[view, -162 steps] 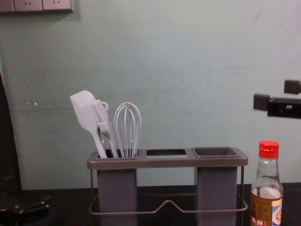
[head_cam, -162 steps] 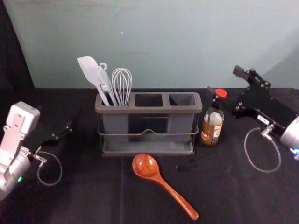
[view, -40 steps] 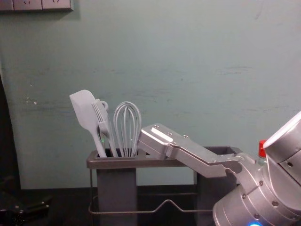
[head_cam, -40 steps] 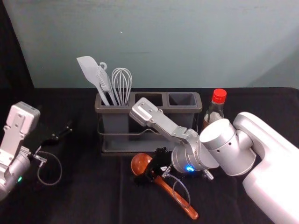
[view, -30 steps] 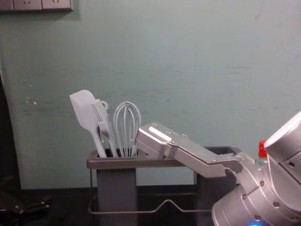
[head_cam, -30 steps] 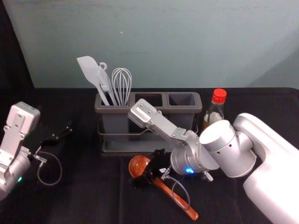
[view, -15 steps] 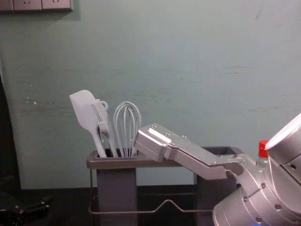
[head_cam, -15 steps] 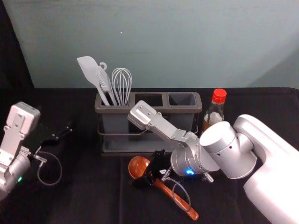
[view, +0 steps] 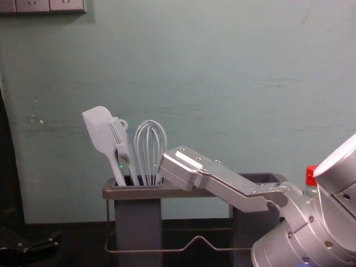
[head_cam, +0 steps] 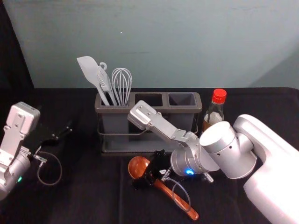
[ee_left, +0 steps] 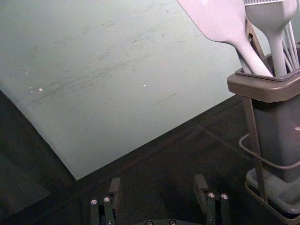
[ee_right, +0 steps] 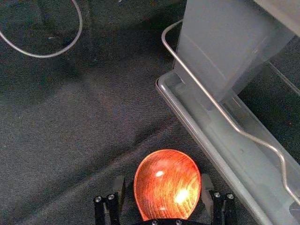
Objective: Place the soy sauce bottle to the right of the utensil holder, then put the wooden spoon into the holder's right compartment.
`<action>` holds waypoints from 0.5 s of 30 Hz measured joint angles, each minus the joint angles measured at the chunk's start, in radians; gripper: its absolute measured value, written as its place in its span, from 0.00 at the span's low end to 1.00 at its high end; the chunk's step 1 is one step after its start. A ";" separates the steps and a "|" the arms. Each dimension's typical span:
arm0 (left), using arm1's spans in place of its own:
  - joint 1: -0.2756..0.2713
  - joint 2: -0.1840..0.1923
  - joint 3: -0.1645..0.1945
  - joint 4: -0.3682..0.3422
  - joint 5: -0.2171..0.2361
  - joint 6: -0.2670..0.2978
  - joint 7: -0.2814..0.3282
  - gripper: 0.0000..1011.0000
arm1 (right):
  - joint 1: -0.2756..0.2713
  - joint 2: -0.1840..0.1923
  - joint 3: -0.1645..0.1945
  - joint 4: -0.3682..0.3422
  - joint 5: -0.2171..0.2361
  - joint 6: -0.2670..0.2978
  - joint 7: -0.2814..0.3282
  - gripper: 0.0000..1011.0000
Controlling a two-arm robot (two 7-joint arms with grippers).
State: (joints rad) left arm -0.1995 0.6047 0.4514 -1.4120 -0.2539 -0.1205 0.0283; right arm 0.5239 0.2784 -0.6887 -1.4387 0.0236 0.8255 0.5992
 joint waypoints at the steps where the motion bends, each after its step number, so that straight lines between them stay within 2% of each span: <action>1: 0.000 0.000 0.000 0.000 0.000 0.000 0.000 1.00 | 0.000 0.000 0.000 0.000 0.000 0.000 0.000 0.99; 9: 0.000 0.000 0.000 0.000 0.000 0.000 0.000 1.00 | 0.001 0.000 0.000 0.000 0.001 0.001 0.000 0.98; 15: 0.000 0.000 0.000 0.000 0.000 0.000 0.000 1.00 | 0.001 0.000 0.000 0.000 0.001 0.001 0.000 0.86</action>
State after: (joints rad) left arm -0.1995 0.6047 0.4514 -1.4120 -0.2539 -0.1205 0.0283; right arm 0.5246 0.2783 -0.6887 -1.4387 0.0247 0.8266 0.5993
